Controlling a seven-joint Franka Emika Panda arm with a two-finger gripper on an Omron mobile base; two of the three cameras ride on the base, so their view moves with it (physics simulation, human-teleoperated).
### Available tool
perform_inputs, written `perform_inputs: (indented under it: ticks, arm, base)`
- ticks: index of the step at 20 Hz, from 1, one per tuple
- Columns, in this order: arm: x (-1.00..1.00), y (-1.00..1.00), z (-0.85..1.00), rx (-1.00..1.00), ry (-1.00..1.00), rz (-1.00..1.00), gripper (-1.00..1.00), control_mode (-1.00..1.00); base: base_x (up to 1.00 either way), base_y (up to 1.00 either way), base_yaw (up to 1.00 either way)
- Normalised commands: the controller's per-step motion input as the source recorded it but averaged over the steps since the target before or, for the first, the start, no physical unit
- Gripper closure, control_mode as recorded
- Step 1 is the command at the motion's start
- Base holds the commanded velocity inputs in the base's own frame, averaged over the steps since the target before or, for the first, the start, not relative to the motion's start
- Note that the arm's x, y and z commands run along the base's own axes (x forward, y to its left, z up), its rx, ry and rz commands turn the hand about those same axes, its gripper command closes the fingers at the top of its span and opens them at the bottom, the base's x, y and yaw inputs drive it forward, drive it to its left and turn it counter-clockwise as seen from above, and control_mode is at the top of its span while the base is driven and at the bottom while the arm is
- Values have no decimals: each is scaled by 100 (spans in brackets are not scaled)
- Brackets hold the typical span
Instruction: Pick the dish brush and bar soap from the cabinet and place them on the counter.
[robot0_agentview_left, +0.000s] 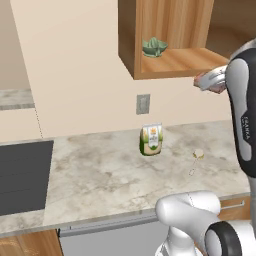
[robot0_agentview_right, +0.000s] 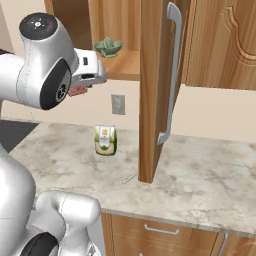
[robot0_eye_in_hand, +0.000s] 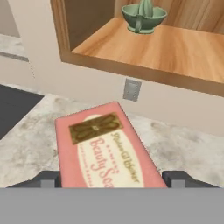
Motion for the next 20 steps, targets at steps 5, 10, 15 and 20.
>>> perform_inputs:
  ticks: [5,10,15,20]
  arm:
    - [-40,2,-56,0,0,-34,100,-100]
    - [14,-20,-57,0,0,-21,100,-100]
    - [32,-5,-90,1,5,-21,100,-100]
    - [32,-13,-100,8,4,-28,100,-100]
  base:
    - [0,0,0]
    - [0,0,0]
    - [0,0,0]
    - [0,0,0]
